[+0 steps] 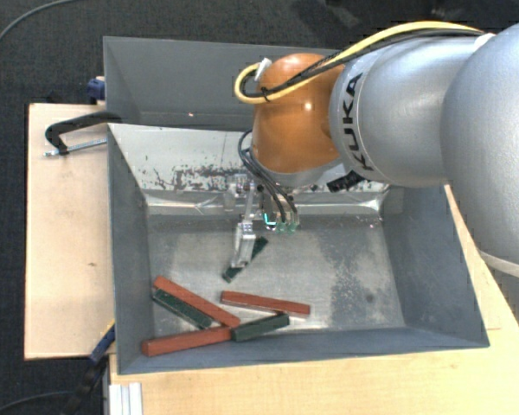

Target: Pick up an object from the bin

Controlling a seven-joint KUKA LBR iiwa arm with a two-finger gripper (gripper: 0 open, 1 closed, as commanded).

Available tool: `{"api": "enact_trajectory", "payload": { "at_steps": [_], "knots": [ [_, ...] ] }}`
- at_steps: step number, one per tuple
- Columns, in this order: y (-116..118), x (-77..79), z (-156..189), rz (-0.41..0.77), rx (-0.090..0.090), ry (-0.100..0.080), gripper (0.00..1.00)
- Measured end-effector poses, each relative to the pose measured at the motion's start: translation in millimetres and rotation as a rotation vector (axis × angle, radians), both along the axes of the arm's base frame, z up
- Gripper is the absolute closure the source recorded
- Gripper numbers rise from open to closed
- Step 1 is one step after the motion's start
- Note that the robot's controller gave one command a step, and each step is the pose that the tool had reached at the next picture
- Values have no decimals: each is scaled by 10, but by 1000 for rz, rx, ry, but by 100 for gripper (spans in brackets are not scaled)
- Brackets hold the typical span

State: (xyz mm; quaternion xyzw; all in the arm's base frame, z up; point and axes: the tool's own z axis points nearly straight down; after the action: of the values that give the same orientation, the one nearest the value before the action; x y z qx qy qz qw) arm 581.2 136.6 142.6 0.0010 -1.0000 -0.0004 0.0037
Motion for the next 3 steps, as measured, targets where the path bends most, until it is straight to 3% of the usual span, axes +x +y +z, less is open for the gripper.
{"api": "enact_trajectory", "payload": {
  "at_steps": [1,2,3],
  "knots": [
    [-829,-353,-652,5,-4,-1,0],
    [-329,117,-707,120,3,-16,0],
    [-347,107,-708,117,2,-13,100]
  ]
}}
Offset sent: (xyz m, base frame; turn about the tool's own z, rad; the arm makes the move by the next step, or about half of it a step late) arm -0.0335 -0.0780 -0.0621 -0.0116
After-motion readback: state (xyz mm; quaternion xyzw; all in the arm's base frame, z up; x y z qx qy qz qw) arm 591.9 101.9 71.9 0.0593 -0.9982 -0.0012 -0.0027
